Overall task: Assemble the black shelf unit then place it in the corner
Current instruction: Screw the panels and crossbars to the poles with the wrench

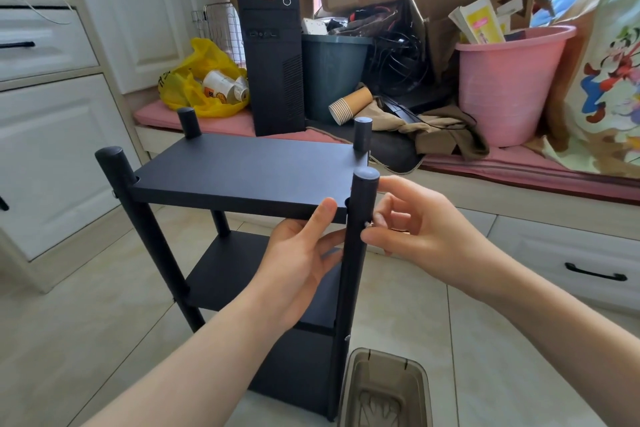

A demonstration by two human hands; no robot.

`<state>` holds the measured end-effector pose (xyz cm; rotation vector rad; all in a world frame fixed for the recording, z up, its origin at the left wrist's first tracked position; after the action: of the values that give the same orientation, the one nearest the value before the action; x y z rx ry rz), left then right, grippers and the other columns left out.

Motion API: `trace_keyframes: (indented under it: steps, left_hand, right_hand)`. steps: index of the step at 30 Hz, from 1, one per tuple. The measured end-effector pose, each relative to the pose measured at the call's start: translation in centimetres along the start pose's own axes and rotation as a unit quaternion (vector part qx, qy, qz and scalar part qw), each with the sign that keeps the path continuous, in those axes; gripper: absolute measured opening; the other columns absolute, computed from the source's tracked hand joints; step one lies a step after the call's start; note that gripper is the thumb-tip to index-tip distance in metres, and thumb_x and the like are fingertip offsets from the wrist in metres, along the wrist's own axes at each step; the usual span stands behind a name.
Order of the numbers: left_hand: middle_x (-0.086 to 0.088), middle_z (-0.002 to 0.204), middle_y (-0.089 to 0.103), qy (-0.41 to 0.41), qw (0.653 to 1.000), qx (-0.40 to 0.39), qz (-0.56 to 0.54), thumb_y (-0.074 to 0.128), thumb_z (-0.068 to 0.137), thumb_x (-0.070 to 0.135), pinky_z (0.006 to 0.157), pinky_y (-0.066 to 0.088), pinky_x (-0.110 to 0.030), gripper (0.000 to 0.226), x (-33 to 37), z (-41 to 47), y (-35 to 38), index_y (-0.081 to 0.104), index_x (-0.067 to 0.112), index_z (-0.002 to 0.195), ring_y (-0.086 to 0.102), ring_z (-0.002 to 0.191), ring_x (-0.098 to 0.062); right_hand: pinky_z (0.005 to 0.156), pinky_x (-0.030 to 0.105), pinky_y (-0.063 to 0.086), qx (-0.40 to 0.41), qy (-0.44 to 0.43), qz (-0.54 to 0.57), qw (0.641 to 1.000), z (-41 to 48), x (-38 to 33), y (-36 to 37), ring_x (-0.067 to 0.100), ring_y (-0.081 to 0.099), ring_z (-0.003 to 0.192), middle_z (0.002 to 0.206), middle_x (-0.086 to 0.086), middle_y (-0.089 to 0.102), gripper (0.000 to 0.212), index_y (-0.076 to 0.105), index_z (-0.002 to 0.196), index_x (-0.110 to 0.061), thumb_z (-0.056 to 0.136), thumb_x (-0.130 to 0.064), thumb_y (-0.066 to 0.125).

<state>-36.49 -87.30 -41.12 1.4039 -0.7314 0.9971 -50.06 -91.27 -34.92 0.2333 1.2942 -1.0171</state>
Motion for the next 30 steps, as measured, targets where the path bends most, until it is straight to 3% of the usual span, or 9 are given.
trace_keyframes:
  steps: [4, 9, 13, 17, 20, 26, 30]
  left_hand:
    - [-0.017, 0.126, 0.07, -0.002, 1.0, 0.015, 0.002, 0.062, 0.09, 0.039, 0.108, 0.048, -0.054, 0.058, 0.0, -0.1, 0.0, 0.059, -0.001, 0.133, 0.068, 0.116, -0.036]
    - [-0.014, 0.129, 0.069, -0.003, 1.0, 0.008, 0.004, 0.059, 0.093, 0.036, 0.106, 0.049, -0.053, 0.054, 0.0, -0.3, 0.1, 0.058, 0.003, 0.135, 0.067, 0.117, -0.035]
    - [-0.014, 0.128, 0.069, -0.002, 1.0, 0.001, 0.007, 0.059, 0.094, 0.037, 0.103, 0.053, -0.049, 0.055, 0.1, -0.3, 0.1, 0.056, 0.002, 0.136, 0.068, 0.117, -0.034]
    - [-0.012, 0.126, 0.071, 0.004, 1.0, 0.0, 0.007, 0.06, 0.092, 0.038, 0.1, 0.056, -0.046, 0.051, 0.0, -0.3, 0.1, 0.06, 0.004, 0.13, 0.069, 0.115, -0.033]
    - [-0.012, 0.125, 0.071, 0.008, 1.0, 0.002, 0.01, 0.06, 0.092, 0.038, 0.1, 0.056, -0.044, 0.048, 0.0, -0.3, 0.1, 0.062, 0.005, 0.127, 0.069, 0.115, -0.032]
    - [-0.014, 0.124, 0.071, 0.028, 1.0, 0.007, -0.005, 0.059, 0.092, 0.038, 0.103, 0.053, -0.043, 0.055, 0.1, -0.3, 0.3, 0.058, 0.0, 0.132, 0.069, 0.116, -0.031]
    - [-0.017, 0.123, 0.072, 0.033, 0.999, 0.013, -0.032, 0.06, 0.09, 0.037, 0.104, 0.053, -0.041, 0.048, 0.1, -0.3, 0.6, 0.062, 0.001, 0.123, 0.069, 0.115, -0.032]
  right_hand:
    - [0.069, 0.019, 0.046, -0.019, -0.04, -0.014, 0.999, -0.3, -0.9, -0.1, 0.019, 0.045, 0.066, 0.071, 0.007, 0.047, 0.044, 0.064, 0.123, -0.029, 0.089, -0.002, 0.067]
    - [0.067, 0.021, 0.042, 0.001, -0.058, -0.082, 0.995, 0.0, -1.3, -0.7, 0.022, 0.039, 0.067, 0.071, 0.005, 0.041, 0.011, 0.067, 0.097, -0.009, 0.089, 0.0, 0.068]
    - [0.066, 0.018, 0.045, 0.009, -0.068, -0.077, 0.995, 0.0, -1.3, -0.7, 0.012, 0.039, 0.064, 0.07, 0.006, 0.037, 0.032, 0.07, 0.107, -0.029, 0.088, -0.004, 0.07]
    - [0.067, 0.019, 0.046, 0.008, -0.076, -0.089, 0.993, -0.1, -1.1, -0.7, 0.011, 0.039, 0.063, 0.071, 0.007, 0.038, 0.038, 0.067, 0.116, -0.035, 0.091, -0.006, 0.068]
    - [0.069, 0.028, 0.048, 0.013, -0.076, -0.095, 0.992, -0.2, -1.0, -0.7, 0.012, 0.039, 0.064, 0.071, 0.008, 0.041, 0.042, 0.065, 0.121, -0.036, 0.091, -0.007, 0.067]
    - [0.073, 0.031, 0.048, 0.011, -0.058, -0.089, 0.994, -0.2, -0.8, -0.7, 0.015, 0.041, 0.066, 0.073, 0.005, 0.044, 0.039, 0.066, 0.123, -0.03, 0.091, -0.009, 0.068]
    - [0.076, 0.049, 0.051, -0.004, -0.036, -0.091, 0.995, -0.2, -0.8, -0.6, 0.012, 0.046, 0.07, 0.078, -0.003, 0.049, 0.037, 0.067, 0.122, -0.025, 0.091, -0.006, 0.068]
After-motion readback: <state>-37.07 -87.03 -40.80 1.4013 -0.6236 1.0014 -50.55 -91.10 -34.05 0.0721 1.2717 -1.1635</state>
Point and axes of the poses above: each hand's wrist, its own z-axis towards the middle knuckle, its own y-axis out of the palm, x = y × z, the point moved 7 cm from there along z, towards the middle knuckle
